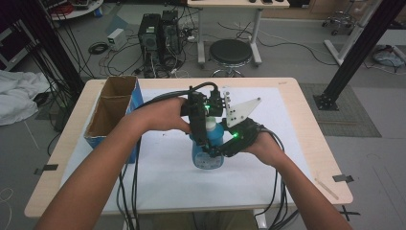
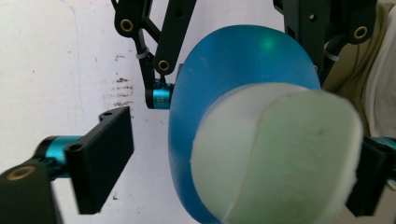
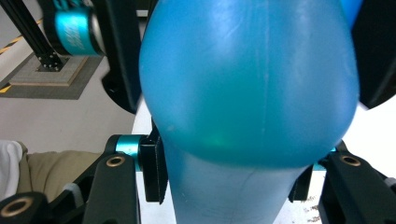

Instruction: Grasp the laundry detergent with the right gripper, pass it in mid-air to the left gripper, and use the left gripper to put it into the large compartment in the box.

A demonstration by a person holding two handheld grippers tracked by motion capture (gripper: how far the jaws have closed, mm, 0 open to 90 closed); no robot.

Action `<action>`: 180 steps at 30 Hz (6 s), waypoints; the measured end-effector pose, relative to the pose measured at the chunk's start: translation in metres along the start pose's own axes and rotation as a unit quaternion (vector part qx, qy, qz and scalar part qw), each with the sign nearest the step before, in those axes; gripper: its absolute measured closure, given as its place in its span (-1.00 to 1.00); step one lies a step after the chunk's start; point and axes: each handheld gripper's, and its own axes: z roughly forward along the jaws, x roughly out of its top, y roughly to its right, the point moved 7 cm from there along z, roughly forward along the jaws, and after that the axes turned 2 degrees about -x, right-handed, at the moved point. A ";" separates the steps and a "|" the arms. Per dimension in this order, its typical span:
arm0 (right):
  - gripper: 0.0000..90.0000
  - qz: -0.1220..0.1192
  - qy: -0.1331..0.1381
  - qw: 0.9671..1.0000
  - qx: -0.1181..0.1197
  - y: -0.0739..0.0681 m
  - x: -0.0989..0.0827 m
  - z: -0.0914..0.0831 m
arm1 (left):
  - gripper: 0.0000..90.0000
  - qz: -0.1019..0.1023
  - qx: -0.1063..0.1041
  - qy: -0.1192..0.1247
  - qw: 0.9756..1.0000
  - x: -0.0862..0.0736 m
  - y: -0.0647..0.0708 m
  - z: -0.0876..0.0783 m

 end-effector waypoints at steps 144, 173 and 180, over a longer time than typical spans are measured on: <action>-0.98 0.109 -0.350 0.918 -0.153 0.042 -0.076 -0.162 | -0.15 -0.346 0.185 0.015 0.920 -0.118 -0.048 -0.154; -0.98 0.096 -0.346 0.923 -0.138 0.046 -0.073 -0.154 | -0.15 -0.497 0.219 0.025 0.839 -0.218 -0.055 -0.193; -0.98 0.094 -0.343 0.924 -0.139 0.046 -0.072 -0.154 | -0.15 -0.475 0.212 0.014 0.854 -0.222 -0.059 -0.180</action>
